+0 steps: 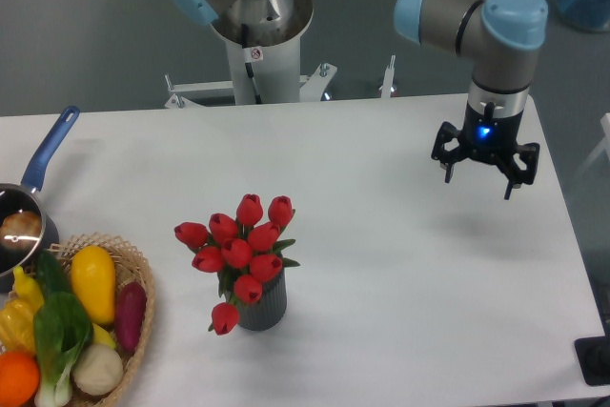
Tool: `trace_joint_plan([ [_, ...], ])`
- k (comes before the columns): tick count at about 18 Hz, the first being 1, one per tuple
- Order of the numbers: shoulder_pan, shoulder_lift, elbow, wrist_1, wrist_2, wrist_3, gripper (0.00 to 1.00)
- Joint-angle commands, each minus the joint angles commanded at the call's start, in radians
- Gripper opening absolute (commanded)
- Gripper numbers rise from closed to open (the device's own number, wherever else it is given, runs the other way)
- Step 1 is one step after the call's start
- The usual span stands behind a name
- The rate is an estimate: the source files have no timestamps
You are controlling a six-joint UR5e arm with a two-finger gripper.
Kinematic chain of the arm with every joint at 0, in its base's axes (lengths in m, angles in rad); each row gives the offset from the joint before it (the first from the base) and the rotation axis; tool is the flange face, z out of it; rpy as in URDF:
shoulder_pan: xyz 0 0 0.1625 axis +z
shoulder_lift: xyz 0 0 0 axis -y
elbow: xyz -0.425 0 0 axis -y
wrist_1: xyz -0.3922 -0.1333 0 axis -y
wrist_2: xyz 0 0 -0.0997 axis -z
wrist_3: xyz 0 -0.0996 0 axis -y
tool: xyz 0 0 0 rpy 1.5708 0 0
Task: Pick up the flowers from the vase
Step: 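Move the open gripper over the red tulip bouquet in the vase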
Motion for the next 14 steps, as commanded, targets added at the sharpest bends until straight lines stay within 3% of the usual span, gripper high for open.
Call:
trace_joint_plan([
  [6,0.000,0.003,-0.005,0.000,-0.006,-0.014,1.00],
  [8,-0.012,0.021,-0.058,0.009,-0.030,-0.015,1.00],
  [11,-0.038,0.032,-0.086,0.005,-0.219,-0.017,1.00],
  [14,-0.074,0.049,-0.117,0.003,-0.305,-0.018,1.00],
])
